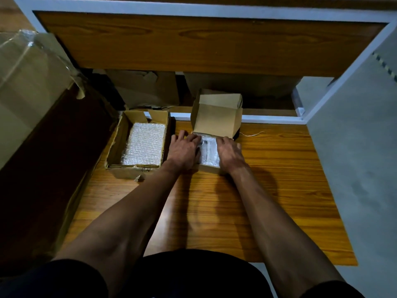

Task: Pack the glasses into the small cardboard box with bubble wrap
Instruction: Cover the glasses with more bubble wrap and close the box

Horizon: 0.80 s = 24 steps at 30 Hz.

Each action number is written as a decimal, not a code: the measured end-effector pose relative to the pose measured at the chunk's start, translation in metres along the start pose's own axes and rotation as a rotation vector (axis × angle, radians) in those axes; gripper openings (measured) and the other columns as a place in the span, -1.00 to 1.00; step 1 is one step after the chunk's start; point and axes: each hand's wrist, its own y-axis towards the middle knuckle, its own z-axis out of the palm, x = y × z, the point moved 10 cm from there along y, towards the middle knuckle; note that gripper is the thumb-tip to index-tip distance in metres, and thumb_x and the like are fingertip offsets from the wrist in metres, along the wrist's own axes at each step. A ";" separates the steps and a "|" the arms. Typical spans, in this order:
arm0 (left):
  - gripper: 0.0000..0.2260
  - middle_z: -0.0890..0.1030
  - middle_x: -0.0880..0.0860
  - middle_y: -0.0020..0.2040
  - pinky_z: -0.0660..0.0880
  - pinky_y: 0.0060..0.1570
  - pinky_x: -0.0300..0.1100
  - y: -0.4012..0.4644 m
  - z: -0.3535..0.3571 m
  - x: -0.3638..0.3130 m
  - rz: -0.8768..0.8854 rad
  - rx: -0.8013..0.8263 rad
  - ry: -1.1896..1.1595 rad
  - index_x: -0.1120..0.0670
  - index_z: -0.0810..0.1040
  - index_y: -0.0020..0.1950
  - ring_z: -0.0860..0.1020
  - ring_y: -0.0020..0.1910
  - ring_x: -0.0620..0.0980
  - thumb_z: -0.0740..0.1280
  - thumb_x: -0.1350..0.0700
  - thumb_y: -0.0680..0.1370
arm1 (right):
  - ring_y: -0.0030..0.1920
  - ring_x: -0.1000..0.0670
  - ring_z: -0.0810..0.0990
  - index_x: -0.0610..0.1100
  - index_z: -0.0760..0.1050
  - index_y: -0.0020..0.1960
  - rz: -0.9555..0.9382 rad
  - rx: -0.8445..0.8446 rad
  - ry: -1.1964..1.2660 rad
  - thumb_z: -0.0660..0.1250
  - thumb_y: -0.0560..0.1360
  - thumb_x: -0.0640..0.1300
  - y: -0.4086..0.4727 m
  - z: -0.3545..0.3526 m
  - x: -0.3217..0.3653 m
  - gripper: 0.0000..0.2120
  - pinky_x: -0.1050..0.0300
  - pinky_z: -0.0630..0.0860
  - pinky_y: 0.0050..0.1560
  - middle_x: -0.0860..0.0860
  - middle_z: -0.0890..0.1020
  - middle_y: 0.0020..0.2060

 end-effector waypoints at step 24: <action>-0.41 0.21 0.07 0.65 0.04 0.50 0.37 0.003 0.023 -0.010 -0.045 0.148 -0.121 -0.13 0.04 0.70 0.10 0.59 0.29 0.02 -0.25 0.69 | 0.34 -0.24 0.57 -0.25 0.49 0.42 0.065 -0.131 -0.220 0.45 0.50 -0.22 -0.018 -0.002 0.000 -0.50 -0.46 0.20 0.53 -0.23 0.65 0.21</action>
